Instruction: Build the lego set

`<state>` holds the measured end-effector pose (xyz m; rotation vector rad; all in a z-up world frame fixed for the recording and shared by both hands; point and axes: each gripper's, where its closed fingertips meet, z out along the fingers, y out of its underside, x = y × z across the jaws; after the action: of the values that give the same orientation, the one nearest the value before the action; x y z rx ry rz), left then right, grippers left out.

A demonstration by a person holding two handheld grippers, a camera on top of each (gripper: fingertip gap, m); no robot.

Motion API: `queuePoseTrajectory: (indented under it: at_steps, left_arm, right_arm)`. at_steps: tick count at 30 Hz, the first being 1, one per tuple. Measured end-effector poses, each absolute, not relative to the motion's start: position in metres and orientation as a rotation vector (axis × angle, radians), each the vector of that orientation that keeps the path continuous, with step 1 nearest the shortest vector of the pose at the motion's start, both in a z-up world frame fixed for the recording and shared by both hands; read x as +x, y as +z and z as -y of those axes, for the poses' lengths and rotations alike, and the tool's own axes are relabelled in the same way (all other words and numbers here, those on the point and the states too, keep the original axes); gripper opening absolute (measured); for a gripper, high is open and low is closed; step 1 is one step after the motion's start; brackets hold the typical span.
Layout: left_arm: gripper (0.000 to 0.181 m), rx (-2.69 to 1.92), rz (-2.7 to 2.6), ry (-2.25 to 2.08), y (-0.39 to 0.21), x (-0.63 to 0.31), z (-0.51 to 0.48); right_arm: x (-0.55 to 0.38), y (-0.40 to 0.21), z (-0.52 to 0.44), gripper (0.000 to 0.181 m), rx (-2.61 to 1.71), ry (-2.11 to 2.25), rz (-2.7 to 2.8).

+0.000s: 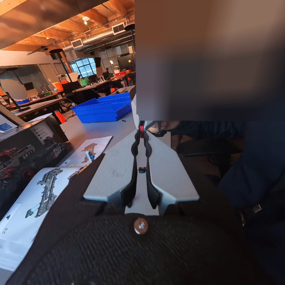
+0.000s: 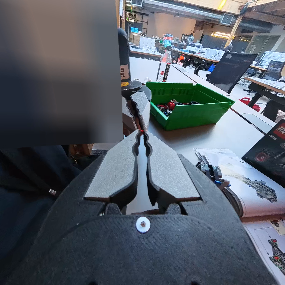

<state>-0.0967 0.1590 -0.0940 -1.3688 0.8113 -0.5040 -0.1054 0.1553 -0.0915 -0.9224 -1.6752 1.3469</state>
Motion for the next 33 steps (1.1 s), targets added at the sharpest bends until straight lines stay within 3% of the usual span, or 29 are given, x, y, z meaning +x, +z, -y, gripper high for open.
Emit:
queuePoseTrajectory:
  at_steps: [14, 33]
  left_arm:
    - [0.006, -1.557, -0.736, -1.104, -0.114, -0.093, -0.154]
    - [0.002, -1.53, -0.855, -0.657, -0.119, -0.091, -0.163]
  right_arm:
    - [-0.101, -0.107, -0.149, 0.001, -0.702, 1.316, 1.818]
    - [-0.098, -0.114, -0.156, 0.002, -0.785, 1.285, 1.801]
